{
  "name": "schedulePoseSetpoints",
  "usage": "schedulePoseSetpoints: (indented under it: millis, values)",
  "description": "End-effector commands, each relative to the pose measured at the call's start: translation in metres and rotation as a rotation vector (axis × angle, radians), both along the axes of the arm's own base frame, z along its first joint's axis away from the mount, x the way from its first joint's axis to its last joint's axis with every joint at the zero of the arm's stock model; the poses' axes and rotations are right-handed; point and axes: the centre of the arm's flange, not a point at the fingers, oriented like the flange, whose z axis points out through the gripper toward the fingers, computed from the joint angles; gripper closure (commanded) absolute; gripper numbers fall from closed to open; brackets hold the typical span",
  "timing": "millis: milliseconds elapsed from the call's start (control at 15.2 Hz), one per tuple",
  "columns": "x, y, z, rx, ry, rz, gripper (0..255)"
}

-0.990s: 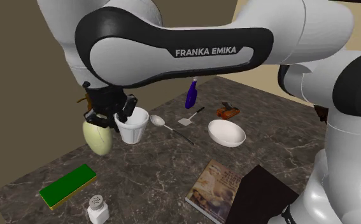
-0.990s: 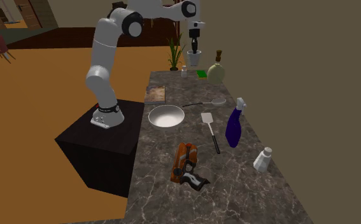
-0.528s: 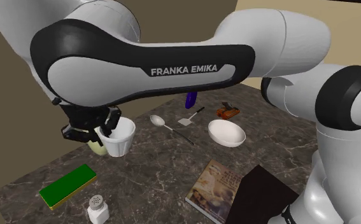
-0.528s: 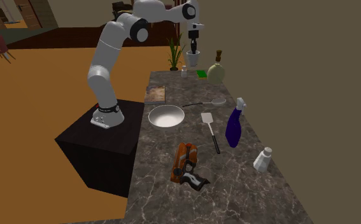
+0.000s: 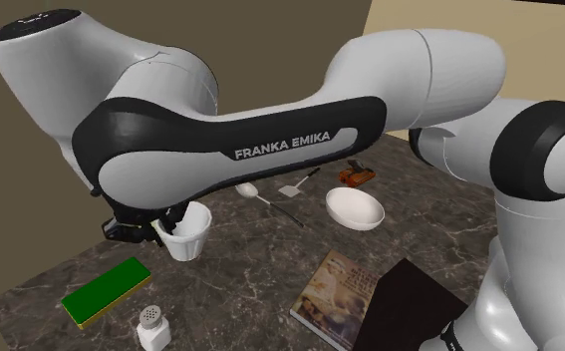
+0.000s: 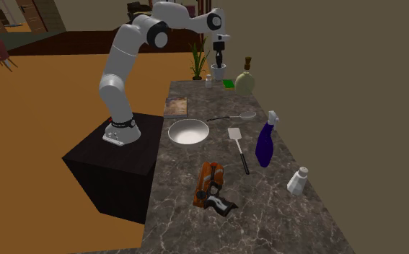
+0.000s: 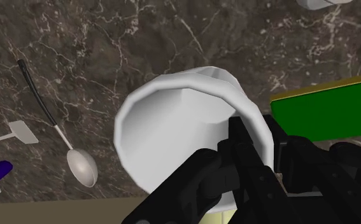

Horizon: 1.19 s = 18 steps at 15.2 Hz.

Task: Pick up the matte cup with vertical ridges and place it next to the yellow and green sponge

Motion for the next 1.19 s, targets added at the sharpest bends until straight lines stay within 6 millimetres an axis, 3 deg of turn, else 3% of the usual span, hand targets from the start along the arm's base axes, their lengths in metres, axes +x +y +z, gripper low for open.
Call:
schedulePoseSetpoints:
  millis: [0,1122]
  values:
    - [0.001,0.0,-0.01,0.0,0.0,0.0,255]
    - [0.001,0.0,-0.094,0.0,0.0,0.0,255]
